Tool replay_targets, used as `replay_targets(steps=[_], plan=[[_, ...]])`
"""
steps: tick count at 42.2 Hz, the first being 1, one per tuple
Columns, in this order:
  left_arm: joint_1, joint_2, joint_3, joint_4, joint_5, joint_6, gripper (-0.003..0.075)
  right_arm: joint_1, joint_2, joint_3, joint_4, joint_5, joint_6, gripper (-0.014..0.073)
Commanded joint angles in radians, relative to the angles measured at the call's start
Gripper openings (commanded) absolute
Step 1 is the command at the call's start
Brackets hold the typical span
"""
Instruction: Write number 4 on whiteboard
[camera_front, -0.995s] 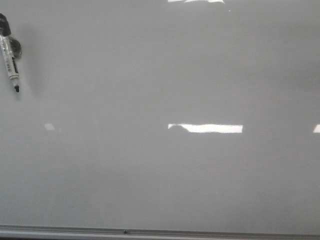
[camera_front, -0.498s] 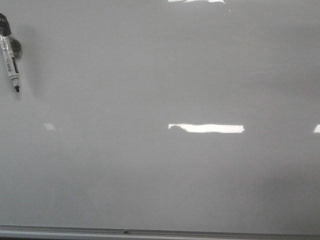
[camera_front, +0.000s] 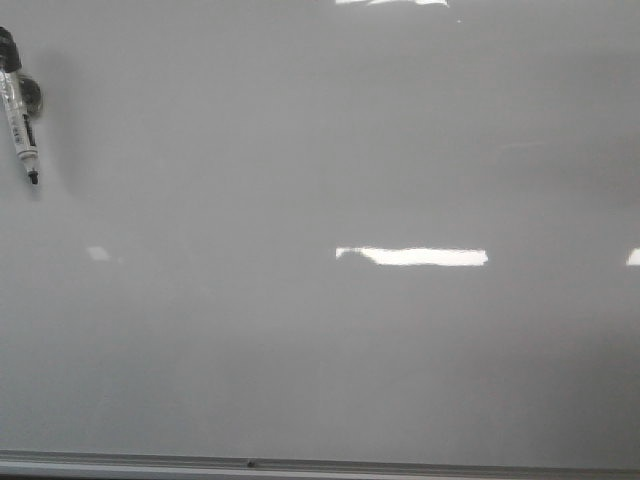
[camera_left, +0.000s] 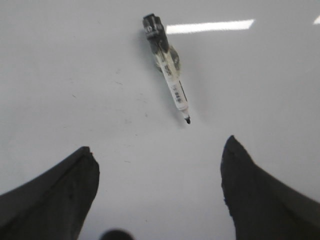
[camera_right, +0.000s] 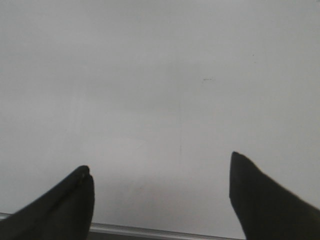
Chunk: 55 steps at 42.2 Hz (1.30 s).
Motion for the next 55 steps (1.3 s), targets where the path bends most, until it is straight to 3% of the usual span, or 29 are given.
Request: replay_targets(steps=[1,8,16,43,55], plan=[[-0.045,0.049,-0.052,-0.016,-0.062,-0.009,0.0511,-0.005,0.002,-0.023,0.0,-0.064,-0.006,0.059],[-0.07,0.147,-0.088,-0.016,-0.069,-0.012,0.0511,-0.005,0.002,-0.023,0.002,-0.064,-0.006,0.059],[-0.042,0.281,-0.12,-0.039,-0.124,-0.108,0.0511,-0.005,0.002,-0.023,0.003,-0.064,-0.006,0.059],[-0.035,0.617,-0.256,-0.068,-0.361,-0.108,0.0511,-0.005,0.002,-0.023,0.003,-0.066,-0.006,0.059],[-0.037,0.718,-0.319,-0.047,-0.361,-0.097,0.051,-0.005,0.002,-0.023,0.003,-0.066,-0.006,0.059]])
